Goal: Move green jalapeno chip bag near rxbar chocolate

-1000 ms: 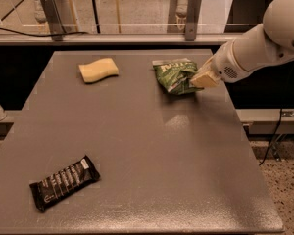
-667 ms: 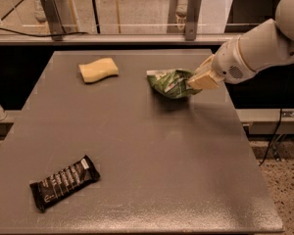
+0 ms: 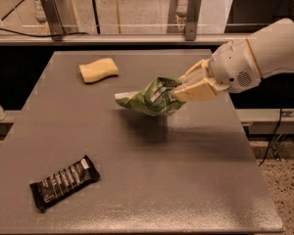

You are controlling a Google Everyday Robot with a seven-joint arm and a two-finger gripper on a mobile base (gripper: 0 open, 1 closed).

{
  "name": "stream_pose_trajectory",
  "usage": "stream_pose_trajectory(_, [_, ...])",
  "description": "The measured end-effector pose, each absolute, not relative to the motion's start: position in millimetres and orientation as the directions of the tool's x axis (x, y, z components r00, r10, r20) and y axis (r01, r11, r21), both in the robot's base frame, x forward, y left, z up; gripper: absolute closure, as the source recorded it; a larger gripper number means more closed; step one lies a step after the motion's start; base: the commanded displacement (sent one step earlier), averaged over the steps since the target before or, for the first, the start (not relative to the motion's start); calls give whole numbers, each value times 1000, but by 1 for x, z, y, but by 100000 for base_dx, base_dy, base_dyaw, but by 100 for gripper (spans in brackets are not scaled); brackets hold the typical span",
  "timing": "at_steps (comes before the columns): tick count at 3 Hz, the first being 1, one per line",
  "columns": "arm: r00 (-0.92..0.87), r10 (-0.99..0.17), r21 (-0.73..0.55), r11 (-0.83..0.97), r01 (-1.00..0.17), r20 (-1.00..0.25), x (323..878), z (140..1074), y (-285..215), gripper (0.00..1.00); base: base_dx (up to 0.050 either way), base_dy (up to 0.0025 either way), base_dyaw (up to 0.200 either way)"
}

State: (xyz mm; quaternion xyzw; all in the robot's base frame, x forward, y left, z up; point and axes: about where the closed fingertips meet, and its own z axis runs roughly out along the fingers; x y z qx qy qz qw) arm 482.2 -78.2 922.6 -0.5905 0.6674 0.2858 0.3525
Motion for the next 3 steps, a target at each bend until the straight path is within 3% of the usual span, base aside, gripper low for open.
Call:
stream_pose_trajectory(2, [9,-420,16,-57,-998,-908,422,939,-59,100,0,0,0])
stream_pose_trajectory(3, [41,-406,12,-126,-992,-913,397,929,-50,100,0,0,0])
